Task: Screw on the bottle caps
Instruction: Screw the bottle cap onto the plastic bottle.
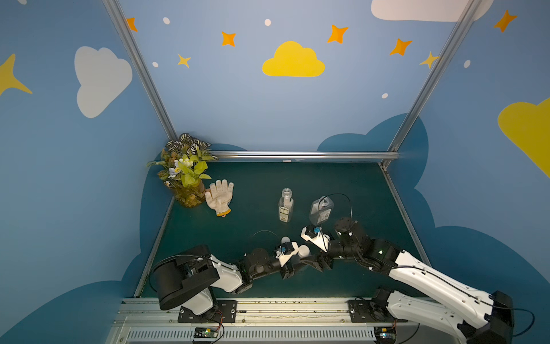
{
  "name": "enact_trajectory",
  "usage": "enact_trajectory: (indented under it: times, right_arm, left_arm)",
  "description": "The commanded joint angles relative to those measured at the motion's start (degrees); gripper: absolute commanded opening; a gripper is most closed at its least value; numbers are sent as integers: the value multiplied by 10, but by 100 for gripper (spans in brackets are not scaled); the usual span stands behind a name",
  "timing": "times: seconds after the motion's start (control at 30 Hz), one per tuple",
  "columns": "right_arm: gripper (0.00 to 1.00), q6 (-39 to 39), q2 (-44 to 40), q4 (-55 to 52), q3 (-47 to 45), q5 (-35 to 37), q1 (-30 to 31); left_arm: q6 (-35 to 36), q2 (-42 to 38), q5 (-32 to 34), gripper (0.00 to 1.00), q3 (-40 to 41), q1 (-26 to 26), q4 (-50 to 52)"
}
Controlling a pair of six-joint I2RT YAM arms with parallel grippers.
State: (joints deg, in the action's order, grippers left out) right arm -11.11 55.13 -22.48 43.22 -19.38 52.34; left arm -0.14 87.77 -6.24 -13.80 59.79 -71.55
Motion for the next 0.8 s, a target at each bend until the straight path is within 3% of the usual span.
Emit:
enact_trajectory:
  times: [0.0, 0.3, 0.77]
  right_arm:
    - [76, -27, 16, 5, 7, -17, 5]
    - [60, -33, 28, 15, 13, 15, 16]
    - [52, -37, 28, 29, 12, 43, 40]
  left_arm:
    - [9, 10, -8, 24, 5, 1, 11]
    - [9, 12, -6, 24, 6, 1, 11]
    - [10, 14, -4, 24, 7, 1, 11]
